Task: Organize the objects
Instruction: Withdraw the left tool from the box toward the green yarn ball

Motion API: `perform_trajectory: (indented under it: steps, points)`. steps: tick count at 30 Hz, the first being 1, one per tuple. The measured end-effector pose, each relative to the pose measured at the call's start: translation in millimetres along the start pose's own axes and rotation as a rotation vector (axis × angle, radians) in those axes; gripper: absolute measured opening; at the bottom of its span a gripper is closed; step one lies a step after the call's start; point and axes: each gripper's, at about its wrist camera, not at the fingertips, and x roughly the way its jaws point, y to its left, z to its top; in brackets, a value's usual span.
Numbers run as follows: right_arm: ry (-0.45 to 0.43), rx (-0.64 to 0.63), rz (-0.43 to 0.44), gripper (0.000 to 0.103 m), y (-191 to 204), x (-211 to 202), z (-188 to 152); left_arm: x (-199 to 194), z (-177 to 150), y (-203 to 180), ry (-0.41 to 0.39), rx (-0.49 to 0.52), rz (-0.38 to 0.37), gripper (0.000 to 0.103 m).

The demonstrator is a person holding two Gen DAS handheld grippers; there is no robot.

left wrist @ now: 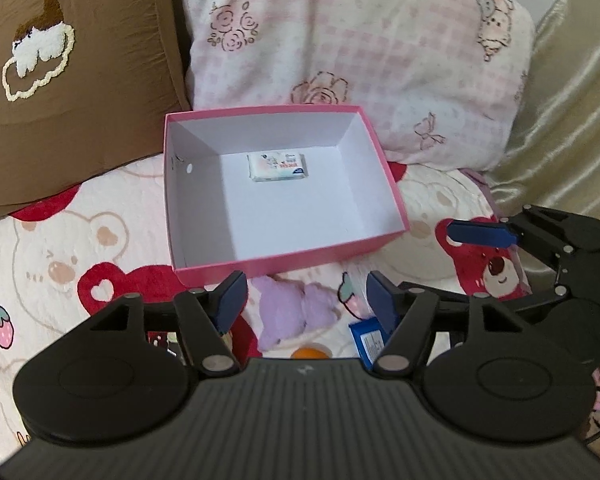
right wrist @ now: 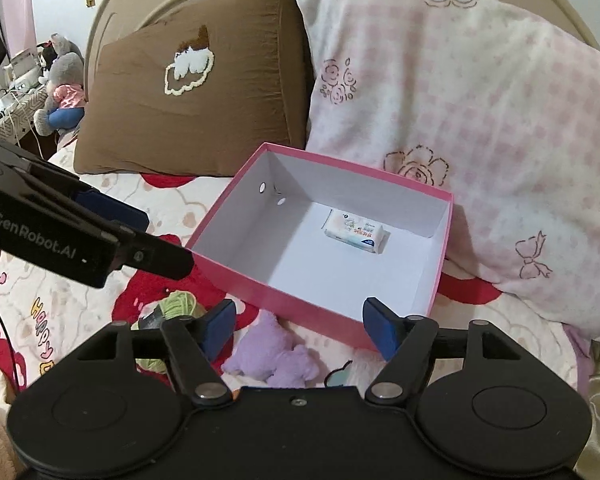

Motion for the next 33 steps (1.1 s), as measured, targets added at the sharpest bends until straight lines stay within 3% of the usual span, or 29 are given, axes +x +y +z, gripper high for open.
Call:
perform_trajectory:
  steps: [3,5,13,15,19,27,33]
  points:
    - [0.000,-0.011,0.007,0.082,6.4,-7.9,-4.9,-7.8,-4.7,-2.8,-0.005,0.017,-0.004,0.069]
    - [0.000,-0.021,0.014,0.096,10.5,-13.4,-8.0,-12.4,-8.4,-3.5,-0.006,0.024,-0.011,0.073]
    - [0.015,-0.038,0.064,0.096,22.5,-32.8,-19.4,-21.9,-31.3,6.4,-0.030,0.033,-0.030,0.095]
    - [0.024,-0.037,0.088,0.096,26.2,-35.5,-22.7,-17.6,-38.8,13.8,-0.019,0.008,0.002,0.095]
    - [0.040,-0.043,0.115,0.096,36.5,-36.8,-29.3,-14.8,-52.4,28.3,0.013,-0.026,-0.026,0.096]
    - [0.082,-0.017,0.204,0.096,55.9,-27.7,-38.5,-24.7,-77.3,40.8,-0.016,0.012,-0.027,0.101]
    - [0.115,-0.007,0.301,0.096,68.9,-7.1,-45.9,-19.3,-98.3,50.6,-0.046,0.042,0.021,0.101]
